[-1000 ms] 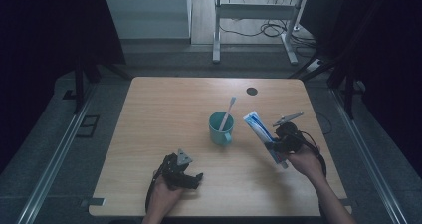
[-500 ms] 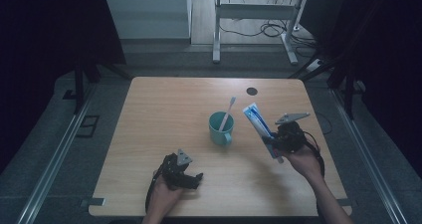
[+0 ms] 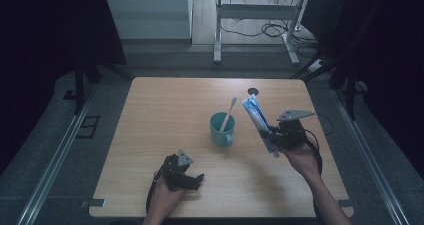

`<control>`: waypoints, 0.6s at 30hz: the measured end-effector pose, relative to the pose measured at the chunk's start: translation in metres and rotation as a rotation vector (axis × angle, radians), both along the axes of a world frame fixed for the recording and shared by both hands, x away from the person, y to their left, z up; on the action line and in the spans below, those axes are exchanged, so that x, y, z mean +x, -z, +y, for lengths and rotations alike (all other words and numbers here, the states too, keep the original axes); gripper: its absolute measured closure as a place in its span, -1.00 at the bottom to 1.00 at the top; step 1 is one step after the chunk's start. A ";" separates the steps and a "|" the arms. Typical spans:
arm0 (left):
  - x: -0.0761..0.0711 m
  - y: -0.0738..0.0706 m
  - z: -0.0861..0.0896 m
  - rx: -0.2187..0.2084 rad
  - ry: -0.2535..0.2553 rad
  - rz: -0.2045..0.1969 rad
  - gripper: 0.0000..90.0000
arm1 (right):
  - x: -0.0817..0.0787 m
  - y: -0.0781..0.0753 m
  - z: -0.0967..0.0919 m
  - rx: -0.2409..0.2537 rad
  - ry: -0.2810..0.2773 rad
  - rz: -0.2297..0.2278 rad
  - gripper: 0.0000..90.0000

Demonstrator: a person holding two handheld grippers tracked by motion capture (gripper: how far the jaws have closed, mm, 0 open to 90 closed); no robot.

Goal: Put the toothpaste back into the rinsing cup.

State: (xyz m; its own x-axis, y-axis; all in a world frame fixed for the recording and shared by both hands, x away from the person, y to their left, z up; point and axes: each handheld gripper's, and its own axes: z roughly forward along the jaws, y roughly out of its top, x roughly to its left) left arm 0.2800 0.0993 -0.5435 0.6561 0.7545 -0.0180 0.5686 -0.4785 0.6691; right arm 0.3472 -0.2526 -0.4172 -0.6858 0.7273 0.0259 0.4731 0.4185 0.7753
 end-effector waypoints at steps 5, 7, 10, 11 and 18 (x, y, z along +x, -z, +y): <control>0.000 0.000 0.000 0.001 0.001 0.000 -0.89 | 0.001 -0.005 0.006 0.027 -0.001 -0.023 0.58; 0.000 0.000 0.000 0.001 0.000 0.000 -0.89 | 0.003 -0.007 0.008 0.033 0.000 -0.033 0.58; 0.000 0.000 0.000 0.001 0.001 0.000 -0.89 | 0.004 -0.009 0.012 0.053 0.001 -0.044 0.58; 0.000 0.000 0.000 0.001 0.000 0.000 -0.89 | 0.005 -0.010 0.013 0.060 0.002 -0.049 0.58; 0.000 0.000 0.000 0.000 0.000 0.000 -0.89 | 0.010 -0.015 0.024 0.088 -0.002 -0.075 0.58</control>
